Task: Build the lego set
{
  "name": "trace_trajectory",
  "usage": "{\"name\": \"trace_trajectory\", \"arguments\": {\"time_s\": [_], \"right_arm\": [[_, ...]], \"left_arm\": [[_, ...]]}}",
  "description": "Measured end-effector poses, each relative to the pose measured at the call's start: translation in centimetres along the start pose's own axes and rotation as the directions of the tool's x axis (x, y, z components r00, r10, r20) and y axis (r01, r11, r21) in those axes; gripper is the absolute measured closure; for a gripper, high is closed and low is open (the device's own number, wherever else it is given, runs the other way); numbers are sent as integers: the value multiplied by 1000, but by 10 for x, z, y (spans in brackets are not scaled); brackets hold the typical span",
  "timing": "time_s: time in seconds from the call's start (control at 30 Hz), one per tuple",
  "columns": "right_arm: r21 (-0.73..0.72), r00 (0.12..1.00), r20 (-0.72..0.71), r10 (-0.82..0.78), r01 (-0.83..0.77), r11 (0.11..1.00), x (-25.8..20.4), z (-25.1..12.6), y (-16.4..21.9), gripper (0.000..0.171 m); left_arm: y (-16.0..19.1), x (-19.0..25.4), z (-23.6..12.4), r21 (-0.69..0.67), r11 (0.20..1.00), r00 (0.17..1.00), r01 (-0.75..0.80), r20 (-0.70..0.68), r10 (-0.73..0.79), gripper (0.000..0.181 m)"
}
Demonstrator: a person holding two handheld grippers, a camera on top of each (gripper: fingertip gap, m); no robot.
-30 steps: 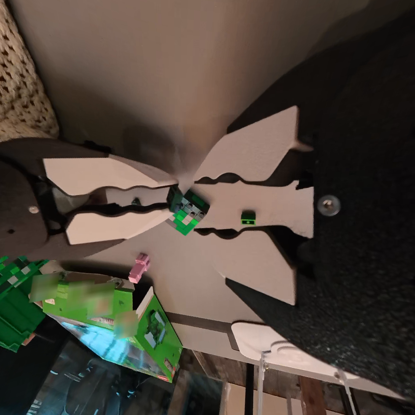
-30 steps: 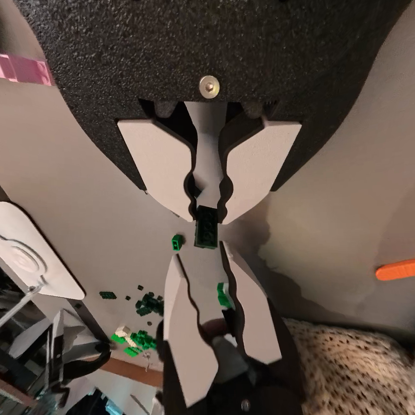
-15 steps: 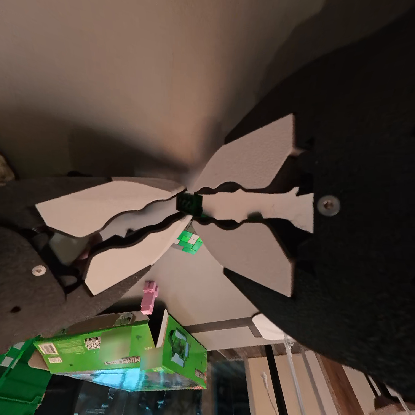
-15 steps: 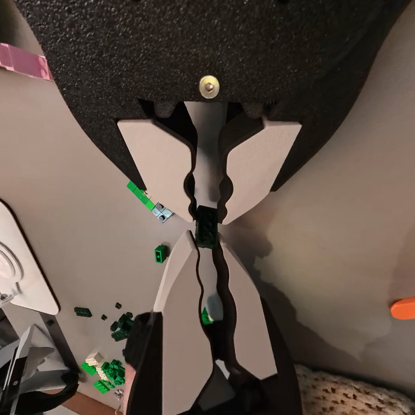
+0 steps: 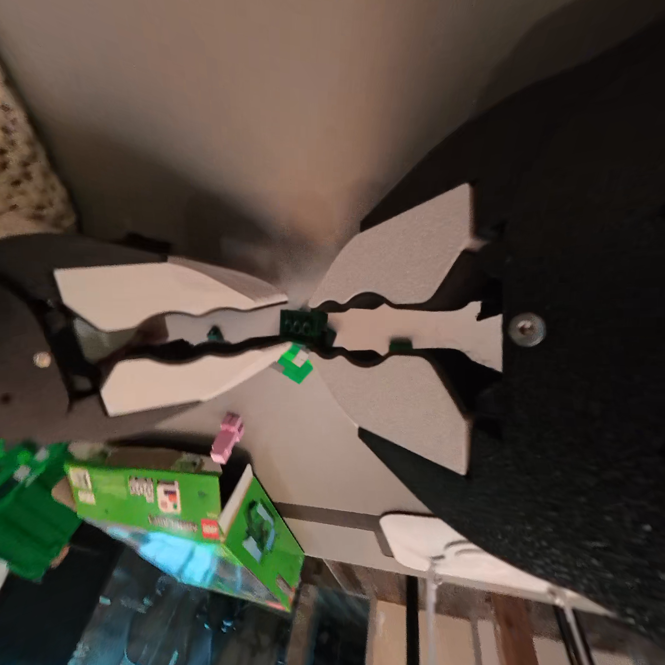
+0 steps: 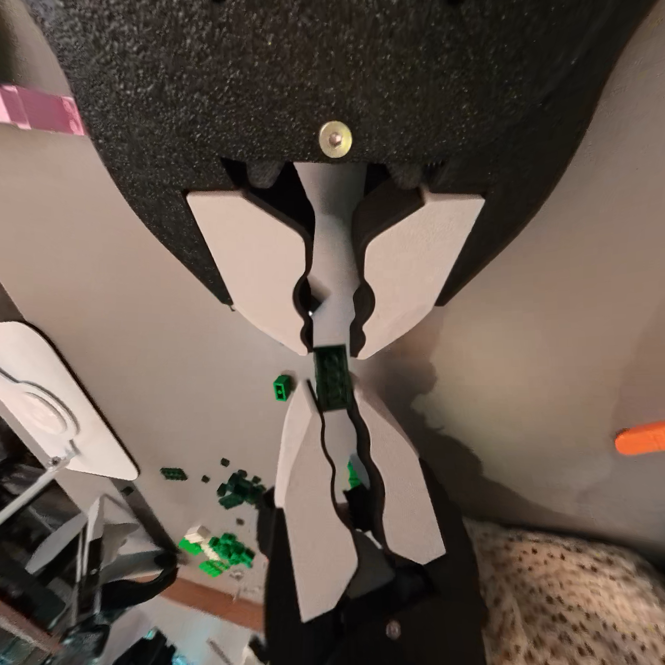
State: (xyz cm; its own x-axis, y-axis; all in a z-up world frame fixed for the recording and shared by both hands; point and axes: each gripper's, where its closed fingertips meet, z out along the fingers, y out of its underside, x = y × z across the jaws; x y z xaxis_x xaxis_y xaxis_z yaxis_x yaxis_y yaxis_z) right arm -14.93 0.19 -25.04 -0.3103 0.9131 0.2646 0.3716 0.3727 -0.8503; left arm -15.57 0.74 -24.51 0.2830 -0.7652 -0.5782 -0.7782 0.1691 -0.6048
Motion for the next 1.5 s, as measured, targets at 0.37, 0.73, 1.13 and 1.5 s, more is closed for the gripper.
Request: {"name": "trace_trajectory", "arguments": {"time_s": [0.37, 0.73, 1.13, 1.5], "right_arm": [[-46, 995, -76, 64, -68, 997, 23, 8, -4, 151], [-374, 992, 125, 13, 35, 927, 34, 54, 1, 155], [-452, 985, 174, 8, 72, 889, 44, 61, -3, 163], [-208, 936, 344, 78, -5, 978, 24, 30, -89, 164]], "left_arm": [[67, -64, -84, 324, 851, 789, 413, 339, -512, 163], [66, -59, -95, 456, 738, 742, 498, 217, -634, 163], [62, -47, -86, 400, 762, 779, 510, 161, -606, 163], [25, -23, -70, 414, 707, 786, 573, -35, -617, 163]]}}
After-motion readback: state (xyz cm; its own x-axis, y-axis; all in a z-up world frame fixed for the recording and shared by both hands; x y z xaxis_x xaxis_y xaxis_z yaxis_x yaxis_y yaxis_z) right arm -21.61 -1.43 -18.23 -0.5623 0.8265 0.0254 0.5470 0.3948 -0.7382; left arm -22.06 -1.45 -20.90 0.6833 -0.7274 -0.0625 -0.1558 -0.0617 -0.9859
